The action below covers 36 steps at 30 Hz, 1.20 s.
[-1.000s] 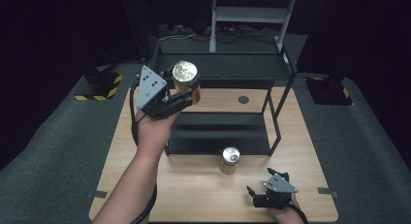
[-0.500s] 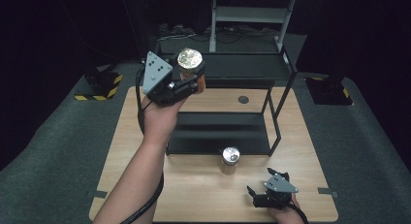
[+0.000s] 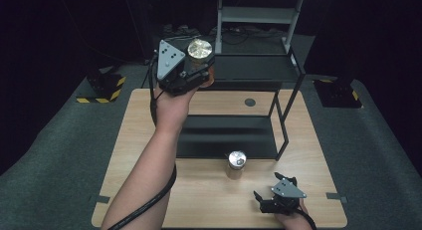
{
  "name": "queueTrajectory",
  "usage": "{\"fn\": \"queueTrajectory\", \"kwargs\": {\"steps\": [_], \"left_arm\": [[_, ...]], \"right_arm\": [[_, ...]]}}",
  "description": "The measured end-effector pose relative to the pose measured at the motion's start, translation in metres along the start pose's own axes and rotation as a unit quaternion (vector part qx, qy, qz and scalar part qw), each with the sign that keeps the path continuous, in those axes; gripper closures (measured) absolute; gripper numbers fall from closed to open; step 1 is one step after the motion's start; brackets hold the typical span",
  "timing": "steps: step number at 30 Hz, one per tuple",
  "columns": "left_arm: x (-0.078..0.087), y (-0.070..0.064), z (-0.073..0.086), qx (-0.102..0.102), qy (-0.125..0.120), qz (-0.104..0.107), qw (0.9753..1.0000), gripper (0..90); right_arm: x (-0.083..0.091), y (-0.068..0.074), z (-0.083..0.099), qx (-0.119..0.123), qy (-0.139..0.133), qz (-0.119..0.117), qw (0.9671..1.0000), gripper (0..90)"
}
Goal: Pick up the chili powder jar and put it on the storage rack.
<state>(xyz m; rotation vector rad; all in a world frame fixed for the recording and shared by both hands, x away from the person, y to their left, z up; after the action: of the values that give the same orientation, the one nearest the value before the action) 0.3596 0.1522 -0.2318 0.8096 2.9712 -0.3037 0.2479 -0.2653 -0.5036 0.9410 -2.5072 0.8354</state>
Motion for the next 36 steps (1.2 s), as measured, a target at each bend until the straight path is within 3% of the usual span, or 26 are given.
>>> {"fn": "queueTrajectory", "kwargs": {"steps": [20, 36], "left_arm": [[-0.031, 0.009, 0.002, -0.001, 0.007, -0.040, 0.9992, 34.6], [-0.040, 0.014, 0.006, 0.002, 0.020, -0.048, 0.9987, 34.5]], "right_arm": [[0.001, -0.001, 0.001, -0.001, -0.005, -0.002, 1.0000, 0.3], [0.001, 0.000, 0.001, 0.001, -0.005, -0.001, 1.0000, 0.3]]}}
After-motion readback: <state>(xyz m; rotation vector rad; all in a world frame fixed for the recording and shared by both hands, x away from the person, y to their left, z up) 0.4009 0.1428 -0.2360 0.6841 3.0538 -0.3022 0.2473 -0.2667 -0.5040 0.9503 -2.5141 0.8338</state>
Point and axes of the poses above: each handheld gripper's, and its own axes: x roughly backward along the jaws, z roughly out of its underside, y roughly to its left, the point moved 6 cm from there along -x, roughly forward along the jaws, and after that the axes turned 15 degrees about x, right-handed, at the moved point
